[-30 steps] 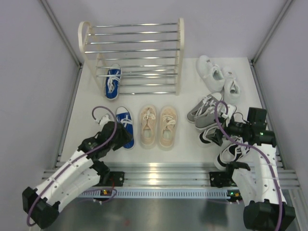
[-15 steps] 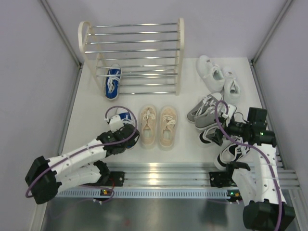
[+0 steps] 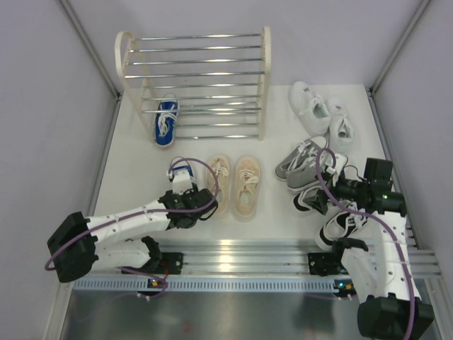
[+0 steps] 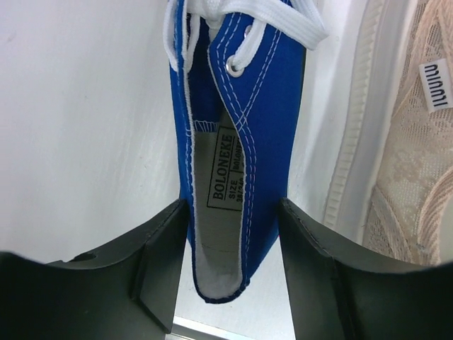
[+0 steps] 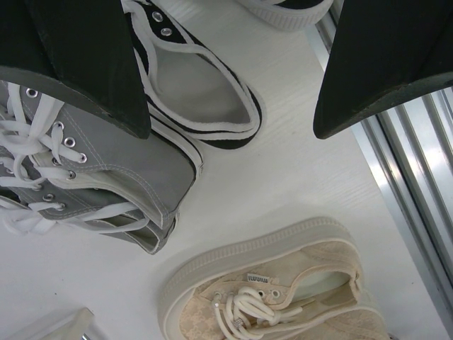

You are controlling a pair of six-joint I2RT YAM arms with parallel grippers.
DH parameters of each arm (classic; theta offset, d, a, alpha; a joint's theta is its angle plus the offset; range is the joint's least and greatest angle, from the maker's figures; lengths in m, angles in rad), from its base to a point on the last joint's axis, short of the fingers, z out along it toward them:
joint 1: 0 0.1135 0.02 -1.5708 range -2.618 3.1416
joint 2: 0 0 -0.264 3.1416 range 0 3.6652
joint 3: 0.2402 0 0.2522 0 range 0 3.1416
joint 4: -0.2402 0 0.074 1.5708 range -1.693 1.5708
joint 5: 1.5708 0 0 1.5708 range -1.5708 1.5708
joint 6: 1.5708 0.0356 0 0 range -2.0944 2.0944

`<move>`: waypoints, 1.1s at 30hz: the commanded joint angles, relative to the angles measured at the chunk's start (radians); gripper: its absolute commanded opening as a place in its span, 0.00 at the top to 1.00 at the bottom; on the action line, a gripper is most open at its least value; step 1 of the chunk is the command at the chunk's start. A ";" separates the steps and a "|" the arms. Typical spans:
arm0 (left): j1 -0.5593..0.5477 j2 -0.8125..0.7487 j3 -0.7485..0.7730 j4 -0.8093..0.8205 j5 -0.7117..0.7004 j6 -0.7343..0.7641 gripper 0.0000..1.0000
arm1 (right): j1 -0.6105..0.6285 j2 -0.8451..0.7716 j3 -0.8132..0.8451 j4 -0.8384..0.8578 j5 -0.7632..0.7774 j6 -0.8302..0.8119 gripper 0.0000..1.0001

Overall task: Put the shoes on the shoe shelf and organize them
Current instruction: Pick up the shoe at the center of the board.

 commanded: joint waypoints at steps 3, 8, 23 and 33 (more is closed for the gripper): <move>-0.047 0.044 0.057 -0.058 -0.069 -0.050 0.39 | -0.013 0.004 0.037 0.010 -0.027 -0.027 0.01; -0.116 0.063 0.060 -0.101 -0.095 -0.130 0.39 | -0.013 0.006 0.035 0.008 -0.028 -0.029 0.00; -0.136 0.160 0.069 -0.100 -0.206 -0.180 0.96 | -0.015 0.009 0.035 0.011 -0.030 -0.027 0.01; -0.136 0.025 0.126 -0.098 -0.273 0.013 1.00 | -0.016 0.012 0.035 0.013 -0.031 -0.029 0.00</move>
